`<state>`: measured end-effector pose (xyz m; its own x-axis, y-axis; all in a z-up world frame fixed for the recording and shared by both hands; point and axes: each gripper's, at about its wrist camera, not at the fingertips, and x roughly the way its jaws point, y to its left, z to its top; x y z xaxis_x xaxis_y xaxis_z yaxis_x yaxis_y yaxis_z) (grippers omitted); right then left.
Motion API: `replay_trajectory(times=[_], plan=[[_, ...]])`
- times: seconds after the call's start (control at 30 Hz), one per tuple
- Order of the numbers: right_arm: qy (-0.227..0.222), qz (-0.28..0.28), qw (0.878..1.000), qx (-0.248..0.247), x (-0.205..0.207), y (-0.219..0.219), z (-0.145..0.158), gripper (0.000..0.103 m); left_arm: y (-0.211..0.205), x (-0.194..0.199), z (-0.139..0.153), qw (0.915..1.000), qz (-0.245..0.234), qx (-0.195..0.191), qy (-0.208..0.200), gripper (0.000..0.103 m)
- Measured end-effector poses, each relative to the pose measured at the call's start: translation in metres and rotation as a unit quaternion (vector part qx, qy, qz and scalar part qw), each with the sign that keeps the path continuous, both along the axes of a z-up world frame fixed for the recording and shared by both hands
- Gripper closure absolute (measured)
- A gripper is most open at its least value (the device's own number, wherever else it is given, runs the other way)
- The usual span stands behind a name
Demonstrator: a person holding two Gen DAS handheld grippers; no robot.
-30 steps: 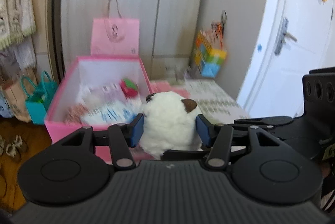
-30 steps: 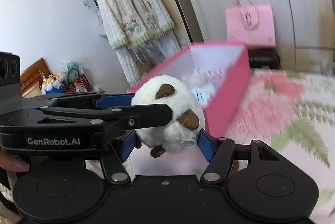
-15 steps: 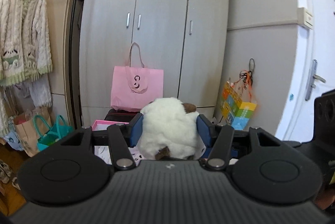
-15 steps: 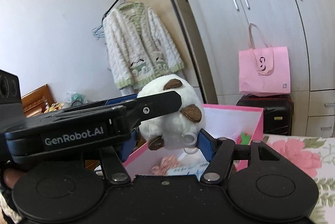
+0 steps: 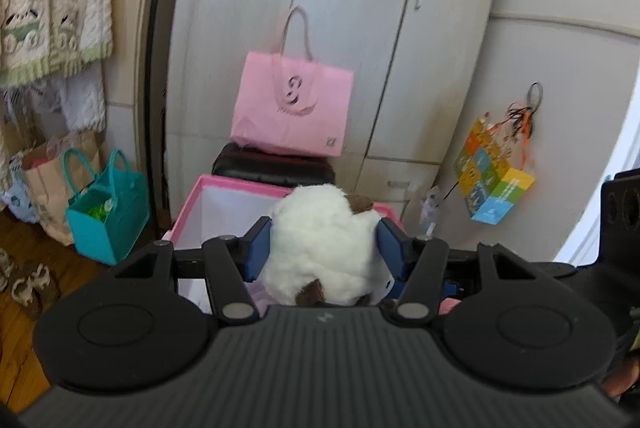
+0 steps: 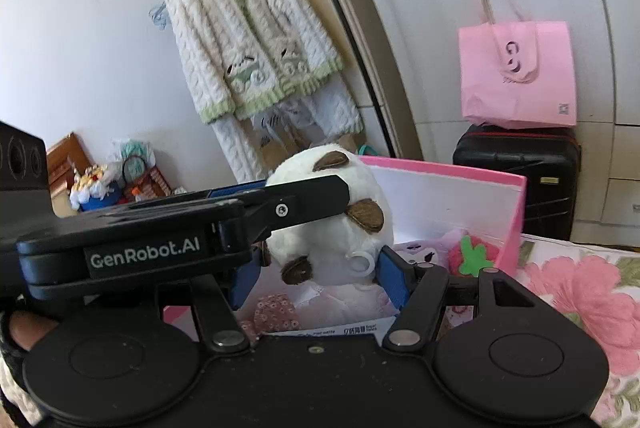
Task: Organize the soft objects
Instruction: 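Lift the plush toy with both tools and carry it over the pink box, then lower the plush toy into the pink box and open both tools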
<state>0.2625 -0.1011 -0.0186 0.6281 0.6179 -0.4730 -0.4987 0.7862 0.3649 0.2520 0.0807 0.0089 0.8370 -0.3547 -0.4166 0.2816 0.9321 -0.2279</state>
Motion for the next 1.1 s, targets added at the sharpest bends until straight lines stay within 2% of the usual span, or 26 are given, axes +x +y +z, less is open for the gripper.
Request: replay_trajectory(times=[0.13,0.2,0.3,0.37,0.4,0.53,0.7,0.87,0.97,1.1], plan=[[0.009,-0.006,1.0,-0.026,0.011,0.006,-0.011,0.034,0.001,0.013,-0.013,0.9995,-0.006,-0.002,0.032,0.047],[0.011,-0.011,0.999,-0.039,0.013,0.007,-0.013,0.034,-0.004,0.015,-0.017,0.9992,-0.01,0.019,0.035,0.047],[-0.021,-0.028,0.996,-0.088,0.007,0.008,-0.01,0.034,-0.006,0.013,-0.019,0.9989,-0.017,0.021,0.038,0.046],[-0.042,-0.04,0.99,-0.127,-0.004,0.01,-0.006,0.034,-0.006,0.005,-0.015,0.9993,-0.01,0.026,0.025,0.043],[-0.049,-0.036,0.989,-0.131,-0.012,0.009,-0.004,0.034,-0.006,-0.001,-0.012,0.9994,-0.008,0.031,0.014,0.042],[-0.06,-0.033,0.992,-0.105,-0.041,-0.007,0.007,0.034,-0.002,-0.024,-0.004,0.9989,0.003,0.046,-0.009,0.042],[-0.082,-0.04,0.99,-0.104,-0.087,-0.018,0.014,0.034,0.007,-0.055,0.001,0.9995,0.005,0.03,-0.012,0.037],[-0.099,-0.072,0.984,-0.126,-0.125,-0.022,0.016,0.032,-0.001,-0.092,0.003,0.9978,0.022,0.054,-0.031,0.037],[-0.104,-0.111,0.979,-0.137,-0.143,-0.031,0.018,0.032,-0.009,-0.121,0.008,0.9965,0.009,0.068,-0.048,0.037],[-0.103,-0.135,0.977,-0.13,-0.163,-0.044,0.023,0.031,-0.015,-0.151,0.017,0.9954,0.001,0.069,-0.067,0.034]])
